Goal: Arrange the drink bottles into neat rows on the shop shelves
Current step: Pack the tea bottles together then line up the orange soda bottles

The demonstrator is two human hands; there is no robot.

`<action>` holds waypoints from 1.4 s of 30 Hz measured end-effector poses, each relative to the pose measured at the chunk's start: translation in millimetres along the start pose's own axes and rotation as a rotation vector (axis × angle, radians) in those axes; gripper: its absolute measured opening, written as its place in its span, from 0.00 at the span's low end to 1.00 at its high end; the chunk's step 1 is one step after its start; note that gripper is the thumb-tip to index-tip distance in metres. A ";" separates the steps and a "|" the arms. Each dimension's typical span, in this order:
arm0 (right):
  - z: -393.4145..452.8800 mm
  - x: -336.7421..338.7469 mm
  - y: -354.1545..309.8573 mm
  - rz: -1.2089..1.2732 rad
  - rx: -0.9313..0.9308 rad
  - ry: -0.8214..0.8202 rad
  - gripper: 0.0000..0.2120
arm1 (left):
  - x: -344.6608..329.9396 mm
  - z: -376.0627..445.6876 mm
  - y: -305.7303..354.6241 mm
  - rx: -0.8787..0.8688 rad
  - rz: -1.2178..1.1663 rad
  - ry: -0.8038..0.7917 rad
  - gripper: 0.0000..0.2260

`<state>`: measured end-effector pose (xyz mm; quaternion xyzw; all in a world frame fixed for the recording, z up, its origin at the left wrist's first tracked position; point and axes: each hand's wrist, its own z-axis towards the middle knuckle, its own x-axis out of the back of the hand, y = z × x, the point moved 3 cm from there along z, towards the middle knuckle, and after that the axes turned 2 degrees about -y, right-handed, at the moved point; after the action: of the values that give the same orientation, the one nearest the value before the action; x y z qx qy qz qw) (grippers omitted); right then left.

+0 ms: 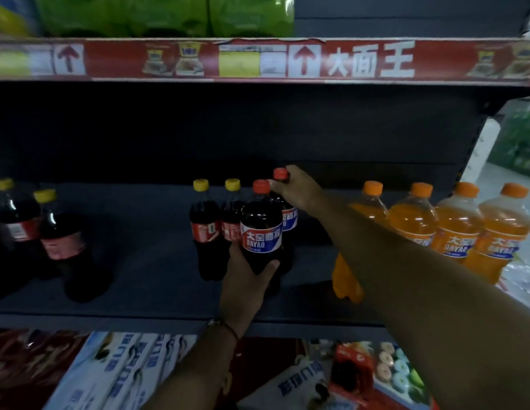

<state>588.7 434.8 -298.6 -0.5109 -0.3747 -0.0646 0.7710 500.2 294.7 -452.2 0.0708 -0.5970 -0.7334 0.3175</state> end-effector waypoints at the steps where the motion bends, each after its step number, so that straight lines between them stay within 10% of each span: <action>1: -2.8 1.2 0.1 -0.042 0.011 0.021 0.18 | 1.0 0.5 -2.9 -0.006 0.011 -0.007 0.39; 31: -86.8 47.2 9.1 -0.347 -0.017 0.179 0.22 | -22.8 1.5 -13.3 -0.009 0.077 -0.016 0.32; 35: -98.3 32.4 -19.0 -0.499 0.296 0.338 0.26 | 13.7 -4.7 -15.0 -0.033 -0.065 -0.068 0.25; 39: -83.5 -19.9 -72.1 -0.303 0.465 0.126 0.26 | 86.9 -5.0 -24.3 0.019 -0.066 0.231 0.07; 42: -42.5 -62.3 -88.4 -0.348 0.237 -0.083 0.29 | 109.5 22.4 -31.0 0.067 -0.116 0.164 0.16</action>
<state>523.5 340.0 -281.8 -0.3464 -0.4935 -0.1309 0.7870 391.3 255.8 -444.3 0.1754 -0.5880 -0.7220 0.3198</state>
